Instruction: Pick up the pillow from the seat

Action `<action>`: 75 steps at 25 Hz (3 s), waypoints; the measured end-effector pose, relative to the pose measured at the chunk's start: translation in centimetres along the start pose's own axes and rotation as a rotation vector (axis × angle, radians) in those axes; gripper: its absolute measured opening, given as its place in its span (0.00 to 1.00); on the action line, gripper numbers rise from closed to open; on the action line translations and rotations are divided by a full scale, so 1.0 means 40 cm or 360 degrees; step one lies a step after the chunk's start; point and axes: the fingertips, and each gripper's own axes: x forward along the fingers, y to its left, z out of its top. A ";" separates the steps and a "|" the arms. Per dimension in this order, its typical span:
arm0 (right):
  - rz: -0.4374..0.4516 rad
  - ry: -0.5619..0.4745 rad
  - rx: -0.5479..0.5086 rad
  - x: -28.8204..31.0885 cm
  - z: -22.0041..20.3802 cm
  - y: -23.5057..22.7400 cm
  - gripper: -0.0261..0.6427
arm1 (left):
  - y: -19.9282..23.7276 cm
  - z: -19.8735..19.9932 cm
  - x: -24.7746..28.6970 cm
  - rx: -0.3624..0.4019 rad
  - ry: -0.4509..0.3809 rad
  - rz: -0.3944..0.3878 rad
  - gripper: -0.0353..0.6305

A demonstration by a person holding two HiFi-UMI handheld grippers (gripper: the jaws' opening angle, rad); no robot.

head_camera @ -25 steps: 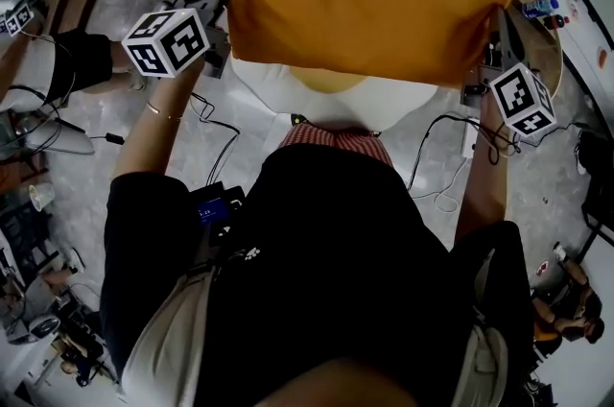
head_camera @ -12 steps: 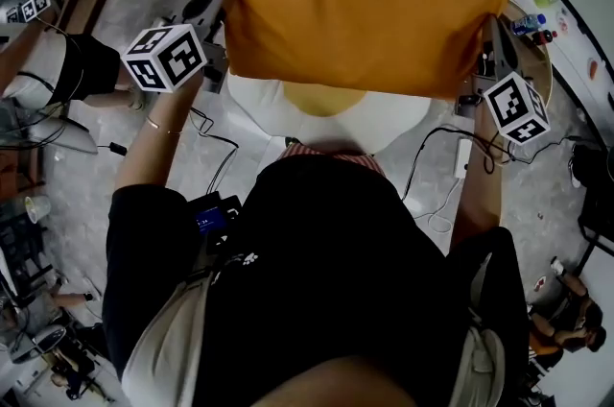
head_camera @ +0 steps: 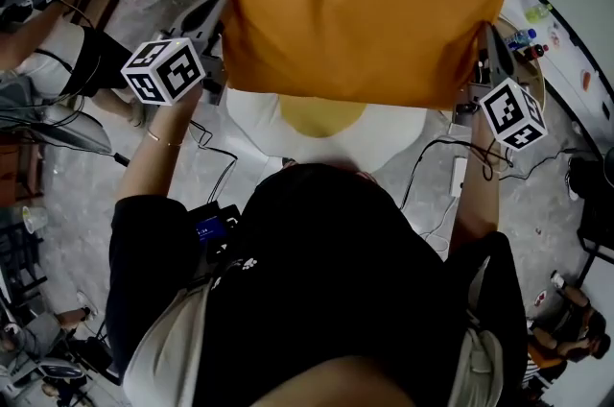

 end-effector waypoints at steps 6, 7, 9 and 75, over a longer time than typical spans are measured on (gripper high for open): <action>0.0031 -0.0055 -0.0020 -0.007 0.041 0.009 0.07 | -0.016 0.033 -0.007 0.0002 -0.0061 -0.0012 0.07; 0.0028 -0.0064 -0.0036 -0.008 0.049 0.010 0.07 | -0.020 0.040 -0.008 0.0004 -0.0071 -0.0018 0.07; 0.0021 -0.0078 -0.0065 -0.012 0.063 0.013 0.07 | -0.028 0.052 -0.009 0.0008 -0.0086 -0.0029 0.07; 0.0019 -0.0157 -0.0050 -0.016 0.148 0.039 0.07 | -0.082 0.154 -0.038 0.0018 -0.0218 -0.0111 0.07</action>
